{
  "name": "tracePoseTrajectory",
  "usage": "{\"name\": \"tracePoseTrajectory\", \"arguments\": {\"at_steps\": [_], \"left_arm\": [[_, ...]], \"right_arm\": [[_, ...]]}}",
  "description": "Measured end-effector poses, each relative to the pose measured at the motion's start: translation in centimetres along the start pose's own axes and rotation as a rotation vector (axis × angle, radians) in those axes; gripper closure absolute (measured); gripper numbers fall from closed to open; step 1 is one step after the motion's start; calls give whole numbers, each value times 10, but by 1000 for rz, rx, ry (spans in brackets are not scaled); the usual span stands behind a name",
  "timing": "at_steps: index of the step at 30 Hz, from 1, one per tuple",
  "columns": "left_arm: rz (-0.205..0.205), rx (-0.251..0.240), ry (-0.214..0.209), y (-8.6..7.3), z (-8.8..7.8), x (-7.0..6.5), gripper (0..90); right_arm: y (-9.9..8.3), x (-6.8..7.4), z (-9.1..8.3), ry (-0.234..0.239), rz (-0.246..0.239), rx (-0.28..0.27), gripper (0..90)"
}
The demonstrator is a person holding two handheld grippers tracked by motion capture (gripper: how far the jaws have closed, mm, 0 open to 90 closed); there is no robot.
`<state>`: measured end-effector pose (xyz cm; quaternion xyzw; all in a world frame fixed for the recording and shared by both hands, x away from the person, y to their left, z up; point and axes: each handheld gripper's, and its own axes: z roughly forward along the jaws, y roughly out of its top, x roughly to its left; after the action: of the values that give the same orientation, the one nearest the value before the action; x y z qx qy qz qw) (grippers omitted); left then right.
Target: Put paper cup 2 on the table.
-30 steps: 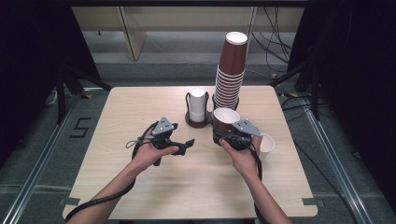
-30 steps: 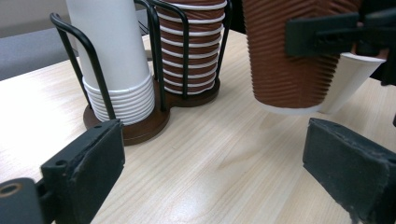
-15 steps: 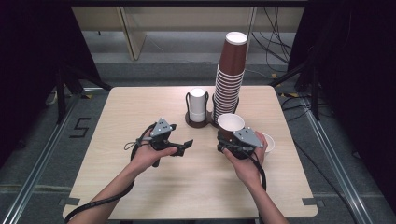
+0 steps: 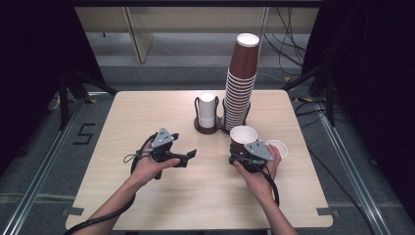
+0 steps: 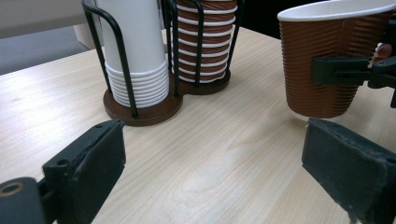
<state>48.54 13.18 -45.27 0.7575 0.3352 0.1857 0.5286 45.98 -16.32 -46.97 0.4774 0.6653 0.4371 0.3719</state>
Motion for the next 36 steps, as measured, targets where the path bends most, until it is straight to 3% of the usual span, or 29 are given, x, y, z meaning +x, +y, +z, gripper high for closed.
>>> {"name": "tracePoseTrajectory", "arguments": {"at_steps": [3, 4, 5, 8, 12, 13, 14, 25, 28, 29, 31, 33, 36], "left_arm": [[-3, 4, -2, -3, 0, 0, 60], [-5, -2, -10, -5, 1, 0, 59], [-4, 7, -4, -5, 0, 0, 60], [-6, 5, -3, -6, 0, 0, 60], [-4, 9, -4, -7, -1, -1, 59], [-3, 10, -3, -7, -1, -1, 60], [-4, 11, -3, -7, -1, 0, 59], [-3, 15, -7, -9, 1, -1, 60], [-2, 18, -6, -10, 1, -1, 60], [-2, 21, -6, -10, 1, -1, 60], [-2, 22, -6, -11, 1, -1, 60], [-3, 21, -6, -11, 1, -1, 60], [-4, 18, -8, -11, 1, -1, 60]], "right_arm": [[-4, 2, 1, -12, 17, 15, 170], [-4, 1, 2, -11, -7, 16, 169], [-6, 2, 3, -12, 10, 18, 169], [-7, 2, 4, -12, -17, 25, 168], [-9, 4, 3, -19, 21, 57, 167], [-9, 1, 5, -18, -15, 49, 167], [-10, 4, 5, -32, 10, 51, 167], [-12, 2, 8, -27, -31, 69, 163], [-12, 3, 7, -25, -19, 78, 161], [-13, 4, 8, -25, -11, 58, 159], [-13, 3, 7, -36, -46, 58, 157], [-14, 5, 6, -36, -11, 62, 153], [-14, 4, 5, -31, -31, 73, 148]]}}
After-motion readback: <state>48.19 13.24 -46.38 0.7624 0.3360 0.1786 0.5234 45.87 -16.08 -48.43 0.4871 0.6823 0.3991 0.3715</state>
